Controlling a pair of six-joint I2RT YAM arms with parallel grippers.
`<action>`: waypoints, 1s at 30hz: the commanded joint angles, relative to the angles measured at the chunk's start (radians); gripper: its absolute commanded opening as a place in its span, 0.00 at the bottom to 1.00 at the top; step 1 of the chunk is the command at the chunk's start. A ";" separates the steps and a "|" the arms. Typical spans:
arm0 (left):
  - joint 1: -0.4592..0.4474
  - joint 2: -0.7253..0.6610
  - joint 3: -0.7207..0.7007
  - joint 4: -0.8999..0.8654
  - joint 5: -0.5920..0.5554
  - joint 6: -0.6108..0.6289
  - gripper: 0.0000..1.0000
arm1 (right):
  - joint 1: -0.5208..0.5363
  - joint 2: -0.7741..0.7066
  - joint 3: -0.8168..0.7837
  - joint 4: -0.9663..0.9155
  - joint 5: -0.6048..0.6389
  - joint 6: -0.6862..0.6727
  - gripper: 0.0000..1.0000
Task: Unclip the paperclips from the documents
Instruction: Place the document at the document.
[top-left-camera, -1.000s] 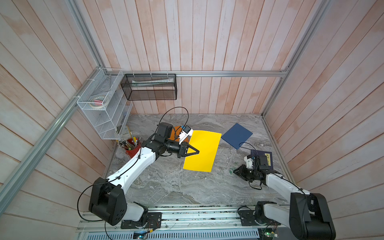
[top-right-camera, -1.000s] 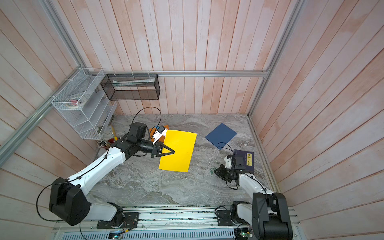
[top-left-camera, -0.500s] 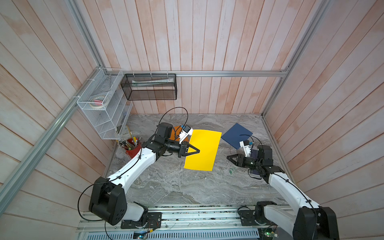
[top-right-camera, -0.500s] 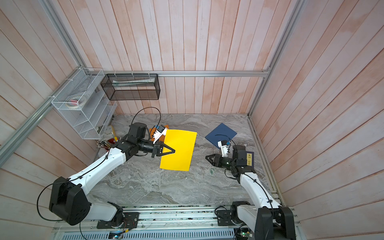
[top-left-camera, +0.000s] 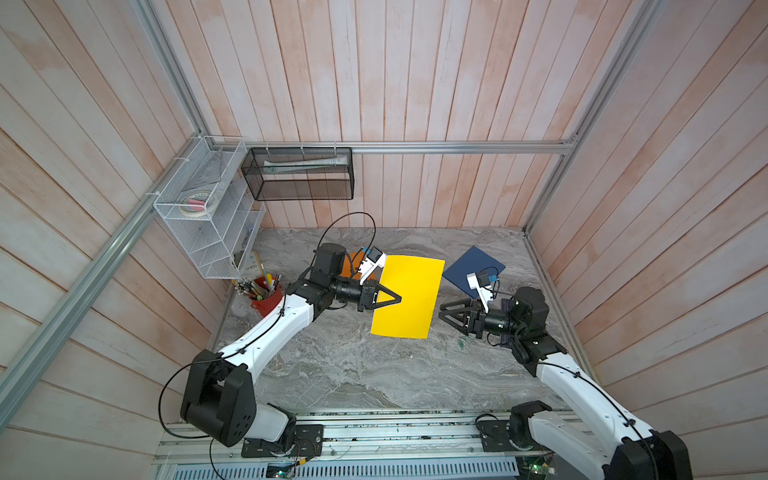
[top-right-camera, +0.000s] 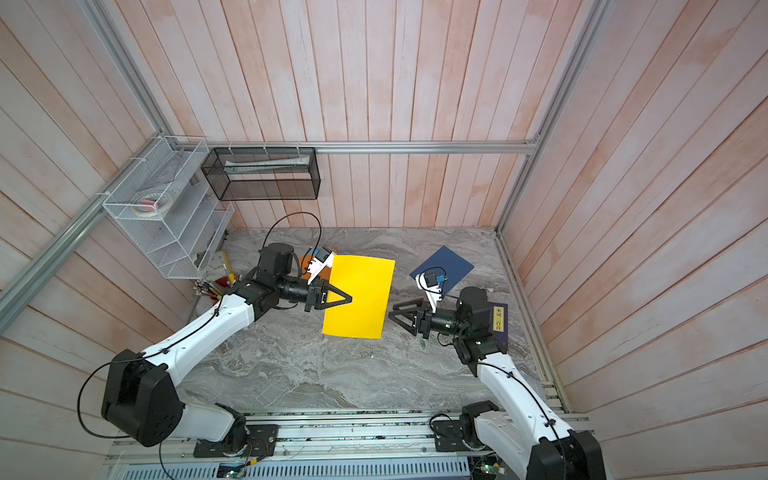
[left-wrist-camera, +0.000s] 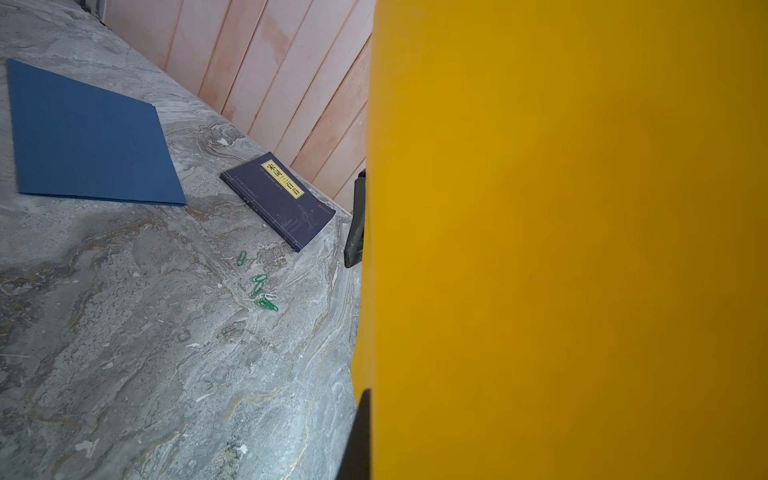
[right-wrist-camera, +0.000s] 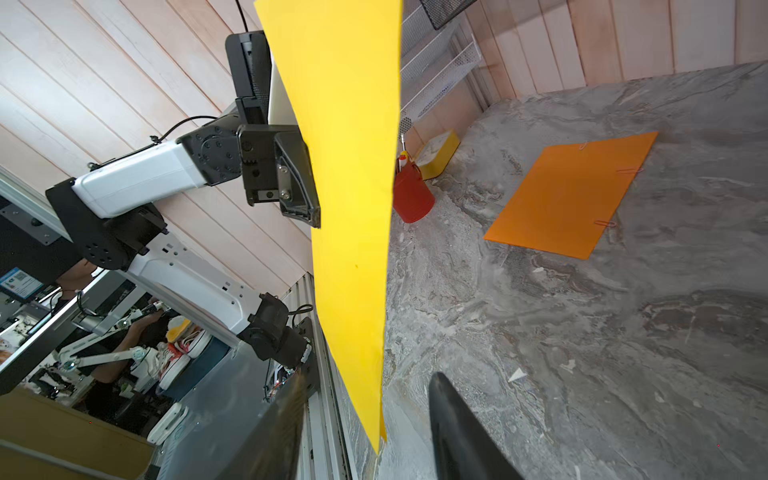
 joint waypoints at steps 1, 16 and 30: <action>0.006 0.009 0.007 0.022 0.035 -0.007 0.00 | 0.021 0.027 0.036 0.060 -0.022 -0.007 0.52; 0.006 -0.004 0.007 0.018 0.045 -0.011 0.00 | 0.139 0.194 0.106 0.234 -0.037 0.014 0.53; 0.005 -0.004 0.008 0.020 0.037 -0.011 0.00 | 0.162 0.229 0.095 0.322 -0.037 0.075 0.21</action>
